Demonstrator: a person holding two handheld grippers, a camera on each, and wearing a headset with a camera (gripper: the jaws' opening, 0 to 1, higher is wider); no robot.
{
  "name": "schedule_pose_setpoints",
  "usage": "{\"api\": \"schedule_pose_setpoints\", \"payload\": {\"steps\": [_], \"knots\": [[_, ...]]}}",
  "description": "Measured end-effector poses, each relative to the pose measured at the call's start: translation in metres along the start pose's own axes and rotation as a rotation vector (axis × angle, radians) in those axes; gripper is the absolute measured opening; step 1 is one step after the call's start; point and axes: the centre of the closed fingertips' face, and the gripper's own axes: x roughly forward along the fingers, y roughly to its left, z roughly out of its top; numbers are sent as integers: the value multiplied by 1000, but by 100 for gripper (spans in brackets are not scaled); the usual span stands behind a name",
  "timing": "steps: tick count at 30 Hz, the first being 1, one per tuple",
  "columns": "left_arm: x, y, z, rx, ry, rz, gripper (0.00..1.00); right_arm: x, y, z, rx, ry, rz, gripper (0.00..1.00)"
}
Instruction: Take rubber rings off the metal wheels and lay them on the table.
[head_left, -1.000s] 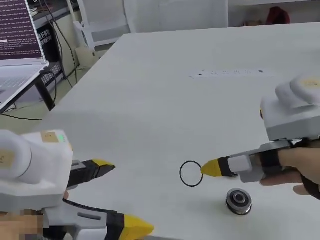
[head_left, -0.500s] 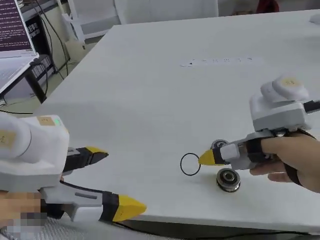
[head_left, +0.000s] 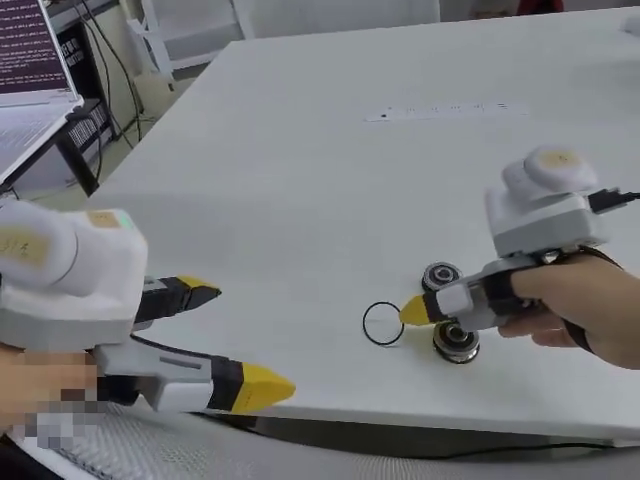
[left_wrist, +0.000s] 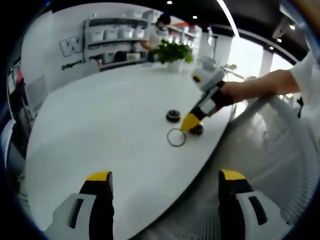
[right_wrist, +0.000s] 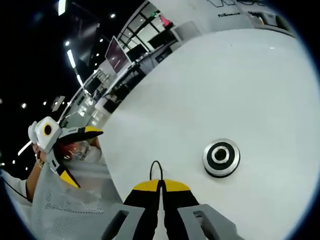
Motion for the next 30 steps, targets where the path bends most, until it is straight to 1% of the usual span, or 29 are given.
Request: {"api": "schedule_pose_setpoints", "payload": {"steps": [5, 8, 12, 14, 16, 17, 20, 22, 24, 27, 30], "knots": [[-1, 0, 0, -16, -4, 8, 86, 2, 3, 0, -44, -2, -5, 0], [-2, 0, 3, -7, -13, 18, 84, 2, 4, 2, -78, -5, -6, 6], [-2, 0, 0, 0, 7, 19, 83, 0, 4, 2, -100, -4, -15, 9], [-1, -1, -2, 8, 17, 10, 82, -2, 3, 6, -117, -11, -27, 9], [0, -1, -4, 9, 32, 8, 83, -5, 3, 13, -138, -29, -35, 9], [0, -1, -4, 11, 35, 9, 83, -7, 4, 17, -159, -41, -36, 10], [0, -2, -4, 14, 35, 5, 84, -11, 6, 22, -190, -56, -40, 15], [0, -1, -4, 10, 33, 10, 83, -15, 4, 25, -178, -66, -52, 16], [-1, 1, -5, 11, 37, 21, 84, -21, 1, 31, -157, -97, -62, 16], [0, 1, -5, 15, 41, 26, 84, -29, -2, 38, -133, -136, -69, 17], [0, 0, -6, 39, 57, 25, 84, -39, -3, 43, -115, -163, -69, 17]]}}
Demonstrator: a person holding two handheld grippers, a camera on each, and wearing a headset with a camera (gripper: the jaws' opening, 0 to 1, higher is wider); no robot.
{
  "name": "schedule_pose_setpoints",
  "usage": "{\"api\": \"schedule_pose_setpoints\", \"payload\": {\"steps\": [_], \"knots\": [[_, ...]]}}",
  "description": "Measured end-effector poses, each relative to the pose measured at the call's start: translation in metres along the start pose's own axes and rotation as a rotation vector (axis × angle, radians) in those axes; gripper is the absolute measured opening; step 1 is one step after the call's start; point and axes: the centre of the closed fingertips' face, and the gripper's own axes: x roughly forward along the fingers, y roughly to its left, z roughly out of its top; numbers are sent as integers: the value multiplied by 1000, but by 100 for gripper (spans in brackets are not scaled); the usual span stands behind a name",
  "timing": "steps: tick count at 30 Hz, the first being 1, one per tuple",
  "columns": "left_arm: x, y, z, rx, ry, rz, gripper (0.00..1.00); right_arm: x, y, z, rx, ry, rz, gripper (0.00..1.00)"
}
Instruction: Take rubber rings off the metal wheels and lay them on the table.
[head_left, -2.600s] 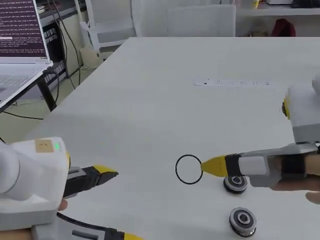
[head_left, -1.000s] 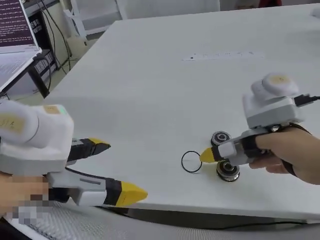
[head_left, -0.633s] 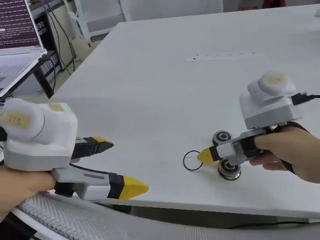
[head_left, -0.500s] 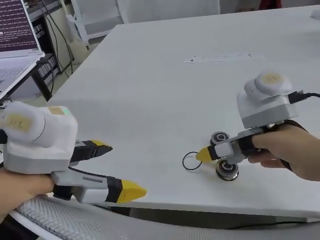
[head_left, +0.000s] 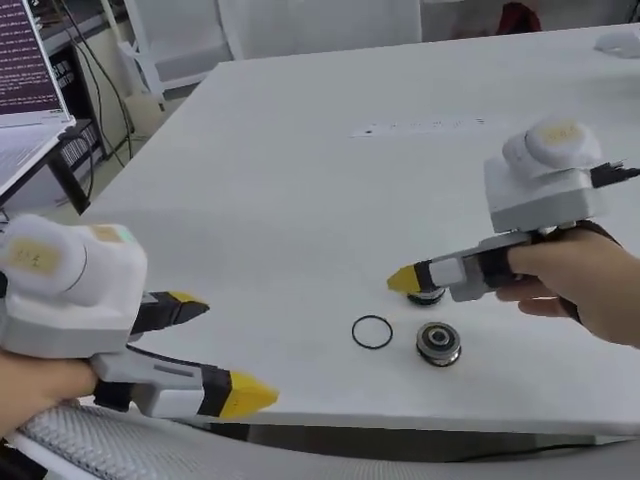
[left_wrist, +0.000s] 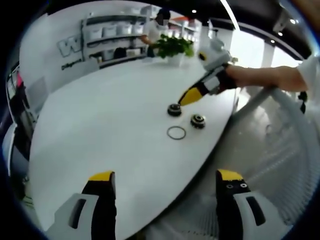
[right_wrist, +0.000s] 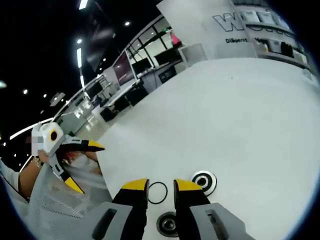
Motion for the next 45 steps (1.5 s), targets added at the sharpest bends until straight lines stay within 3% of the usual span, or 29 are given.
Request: {"api": "schedule_pose_setpoints", "payload": {"steps": [3, 7, 11, 13, 16, 19, 22, 26, 28, 29, 34, 38, 45], "knots": [[0, 0, -1, 6, 6, -4, 84, -9, -1, 7, -2, -24, -6, 19], [2, -7, 0, 2, 4, -54, 84, -24, -7, 17, 29, -63, -22, 20], [2, -6, 4, 25, -2, -52, 82, -38, -9, 29, 22, -115, -16, 23], [1, 1, 5, 70, 13, -16, 83, -43, -12, 27, -2, -114, -20, 27], [0, -2, 12, 131, 0, -21, 83, -48, -25, 17, -61, -71, -80, 27], [-2, -3, 21, 141, -14, -28, 82, -52, -31, 10, -67, -55, -88, 28], [-2, -3, 41, 149, -59, -32, 84, -55, -33, 7, 17, -61, -81, 30], [-1, -10, 67, 188, -94, -54, 84, -56, -37, 6, -5, -62, -99, 30], [3, -15, 82, 230, -115, -69, 84, -55, -42, 2, -17, -41, -124, 30], [4, -15, 84, 233, -116, -71, 84, -54, -43, 0, -29, -31, -127, 30], [25, -31, 110, 288, -136, -148, 84, -55, -48, -5, -106, -2, -150, 30], [43, -45, 124, 359, -145, -202, 81, -56, -48, -1, -121, -24, -132, 32], [67, -66, 142, 369, -190, -281, 81, -64, -55, 5, -104, -82, -129, 32]]}}
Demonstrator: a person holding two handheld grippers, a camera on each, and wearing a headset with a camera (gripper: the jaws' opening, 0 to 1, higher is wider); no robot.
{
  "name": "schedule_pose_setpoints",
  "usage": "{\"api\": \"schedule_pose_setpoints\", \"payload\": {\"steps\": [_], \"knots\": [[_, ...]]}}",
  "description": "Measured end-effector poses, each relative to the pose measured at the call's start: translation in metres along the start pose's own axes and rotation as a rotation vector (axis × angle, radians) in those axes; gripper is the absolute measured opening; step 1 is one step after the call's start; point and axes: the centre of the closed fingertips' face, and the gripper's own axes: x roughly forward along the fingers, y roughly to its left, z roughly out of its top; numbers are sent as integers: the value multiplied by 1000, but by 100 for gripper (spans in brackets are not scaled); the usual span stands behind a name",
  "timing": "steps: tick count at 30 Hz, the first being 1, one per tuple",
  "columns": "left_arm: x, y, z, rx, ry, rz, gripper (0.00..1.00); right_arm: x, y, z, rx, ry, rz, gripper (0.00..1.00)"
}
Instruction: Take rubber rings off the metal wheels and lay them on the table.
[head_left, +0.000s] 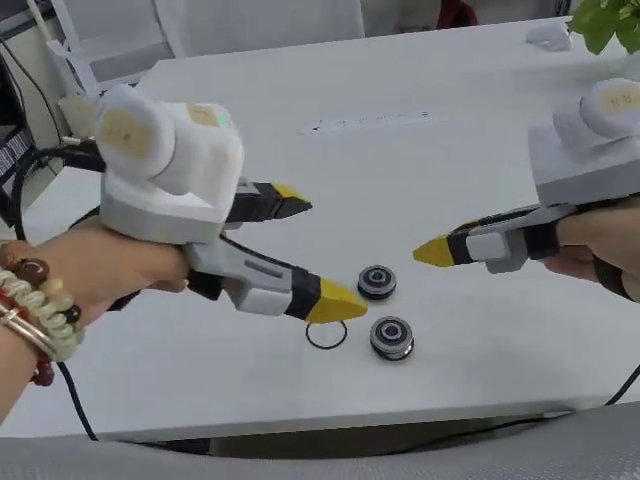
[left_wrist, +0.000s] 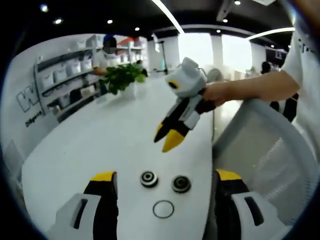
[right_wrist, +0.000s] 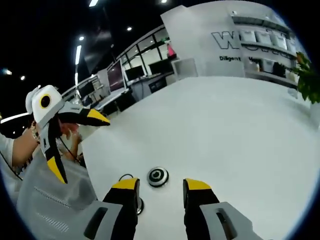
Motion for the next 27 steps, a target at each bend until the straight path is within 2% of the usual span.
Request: {"api": "schedule_pose_setpoints", "payload": {"steps": [2, 4, 8, 12, 15, 16, 19, 23, 27], "knots": [[7, -5, -2, 25, 28, -43, 80, 1, -2, -3, 24, 6, -1, 32], [14, -5, -1, 56, 38, -47, 80, 3, -1, -5, 15, 17, 0, 31], [27, -3, 2, 63, 22, -67, 77, 6, 2, -8, -2, 30, 14, 31], [40, -5, -4, 87, 22, -86, 72, 11, 10, -9, -5, 38, 62, 29], [49, -8, -13, 92, 45, -94, 69, 14, 13, -10, -12, 44, 75, 27], [51, -12, -18, 107, 56, -101, 69, 14, 13, -10, -15, 44, 78, 27], [54, -19, -28, 124, 60, -107, 64, 15, 17, -12, -8, 45, 98, 27], [59, -23, -43, 91, 68, -122, 60, 17, 19, -15, -5, 50, 111, 26], [63, -23, -56, 86, 101, -111, 54, 19, 23, -26, -10, 82, 127, 26]]}}
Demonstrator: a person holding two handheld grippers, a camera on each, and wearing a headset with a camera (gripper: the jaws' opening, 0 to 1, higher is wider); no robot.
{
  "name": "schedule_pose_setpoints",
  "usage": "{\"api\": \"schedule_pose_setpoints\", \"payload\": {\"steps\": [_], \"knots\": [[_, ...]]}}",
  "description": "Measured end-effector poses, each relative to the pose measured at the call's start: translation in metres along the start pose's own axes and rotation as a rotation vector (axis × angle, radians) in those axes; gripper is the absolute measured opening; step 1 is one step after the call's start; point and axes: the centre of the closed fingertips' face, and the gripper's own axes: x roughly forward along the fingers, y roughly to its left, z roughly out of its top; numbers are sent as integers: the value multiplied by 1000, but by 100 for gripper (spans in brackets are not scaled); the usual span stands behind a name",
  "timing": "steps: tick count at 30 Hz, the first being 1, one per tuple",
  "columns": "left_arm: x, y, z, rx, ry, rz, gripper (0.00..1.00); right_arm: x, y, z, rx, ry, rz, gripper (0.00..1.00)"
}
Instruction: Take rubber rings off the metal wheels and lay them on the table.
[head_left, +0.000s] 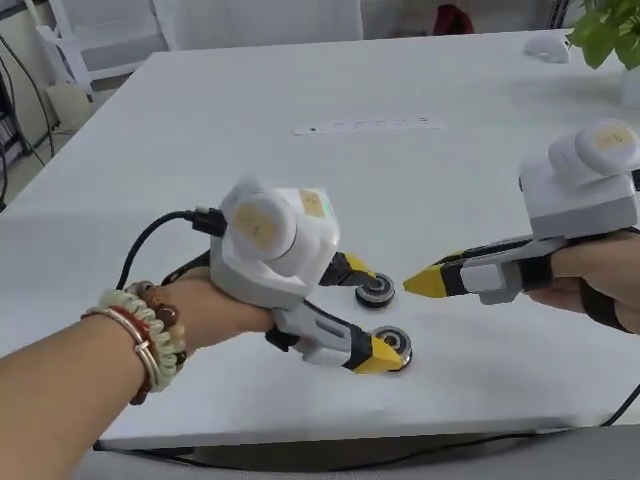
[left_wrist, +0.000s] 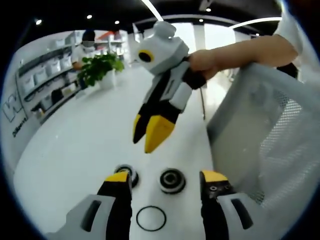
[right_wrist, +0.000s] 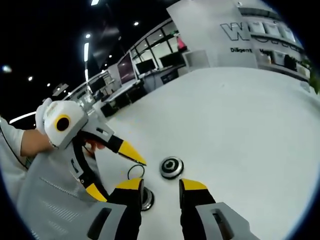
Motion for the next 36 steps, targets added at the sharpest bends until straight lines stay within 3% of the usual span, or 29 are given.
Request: {"api": "schedule_pose_setpoints", "payload": {"steps": [6, 11, 12, 13, 15, 19, 22, 30, 34, 36], "knots": [[8, -8, -2, 9, -1, -11, 46, 5, 4, -15, -55, 74, 6, 25], [14, 1, -6, -1, -7, 28, 39, 9, 13, -28, -98, 128, 39, 25], [15, 2, -8, -7, -10, 32, 37, 10, 14, -29, -97, 132, 45, 25], [18, 5, -10, -68, -26, 50, 34, 10, 14, -31, -90, 137, 53, 25], [18, 1, -8, -96, -49, 22, 33, 10, 17, -35, -85, 148, 68, 25], [17, 1, -6, -99, -56, 26, 32, 12, 21, -41, -96, 176, 86, 25], [20, -5, -10, -69, -37, 7, 29, 14, 23, -45, -114, 198, 98, 24], [19, -2, -11, -111, -43, -9, 28, 12, 20, -54, -135, 242, 91, 25], [16, 2, -6, -95, -64, 17, 16, 14, 22, -55, -167, 260, 102, 24], [15, 0, -5, -98, -72, 4, 15, 15, 22, -55, -183, 265, 103, 25]]}}
